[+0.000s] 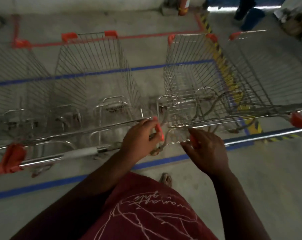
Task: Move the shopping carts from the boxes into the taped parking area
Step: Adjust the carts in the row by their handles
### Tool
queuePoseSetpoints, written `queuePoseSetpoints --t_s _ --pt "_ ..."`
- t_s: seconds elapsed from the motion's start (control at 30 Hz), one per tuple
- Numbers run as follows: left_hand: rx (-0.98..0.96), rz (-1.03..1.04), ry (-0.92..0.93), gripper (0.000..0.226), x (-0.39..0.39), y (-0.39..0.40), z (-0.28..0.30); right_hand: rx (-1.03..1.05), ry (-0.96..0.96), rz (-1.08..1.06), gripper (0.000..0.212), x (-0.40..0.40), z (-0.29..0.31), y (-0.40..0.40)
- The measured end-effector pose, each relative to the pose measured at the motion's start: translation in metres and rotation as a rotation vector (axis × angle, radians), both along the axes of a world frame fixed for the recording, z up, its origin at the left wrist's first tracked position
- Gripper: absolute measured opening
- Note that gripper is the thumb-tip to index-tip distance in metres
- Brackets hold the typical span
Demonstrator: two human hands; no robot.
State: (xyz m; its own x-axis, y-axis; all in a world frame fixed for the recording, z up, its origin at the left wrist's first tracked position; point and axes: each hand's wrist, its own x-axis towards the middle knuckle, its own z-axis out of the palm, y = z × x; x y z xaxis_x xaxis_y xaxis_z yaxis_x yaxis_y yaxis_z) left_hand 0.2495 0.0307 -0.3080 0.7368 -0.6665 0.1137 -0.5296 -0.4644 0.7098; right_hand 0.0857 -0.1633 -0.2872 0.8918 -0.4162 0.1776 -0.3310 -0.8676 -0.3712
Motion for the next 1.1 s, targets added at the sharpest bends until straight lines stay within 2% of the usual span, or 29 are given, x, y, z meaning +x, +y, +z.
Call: queuePoseSetpoints --t_s 0.1,0.17,0.23,0.37,0.6,0.8,0.9,1.03,1.1 --pt "0.017 0.167 0.0 0.037 -0.017 -0.009 -0.002 -0.034 0.135 0.078 0.089 -0.007 -0.007 -0.03" --pt "0.135 0.199 -0.047 0.049 -0.025 -0.012 -0.001 -0.051 0.292 0.135 0.101 -0.008 -0.01 -0.045" --pt "0.221 0.222 -0.105 0.059 -0.036 -0.015 -0.003 -0.062 0.353 0.193 0.098 -0.004 -0.011 -0.051" --pt "0.199 0.283 -0.198 0.061 -0.05 -0.016 -0.007 -0.081 0.338 0.237 0.094 0.016 -0.012 -0.038" --pt "0.157 0.311 -0.189 0.053 -0.048 -0.021 -0.003 -0.086 0.342 0.241 0.086 0.042 -0.01 -0.026" --pt "0.136 0.323 -0.197 0.052 -0.047 -0.019 -0.002 -0.103 0.355 0.249 0.091 0.058 -0.009 -0.032" --pt "0.131 0.33 -0.182 0.053 -0.046 -0.017 -0.007 -0.044 0.357 0.263 0.093 0.071 -0.008 -0.029" --pt "0.128 0.342 -0.19 0.051 -0.046 -0.017 -0.015 0.147 0.439 0.383 0.099 0.089 -0.001 -0.04" --pt "0.111 0.332 -0.207 0.05 -0.045 -0.017 -0.016 0.08 0.445 0.398 0.094 0.085 -0.001 -0.052"
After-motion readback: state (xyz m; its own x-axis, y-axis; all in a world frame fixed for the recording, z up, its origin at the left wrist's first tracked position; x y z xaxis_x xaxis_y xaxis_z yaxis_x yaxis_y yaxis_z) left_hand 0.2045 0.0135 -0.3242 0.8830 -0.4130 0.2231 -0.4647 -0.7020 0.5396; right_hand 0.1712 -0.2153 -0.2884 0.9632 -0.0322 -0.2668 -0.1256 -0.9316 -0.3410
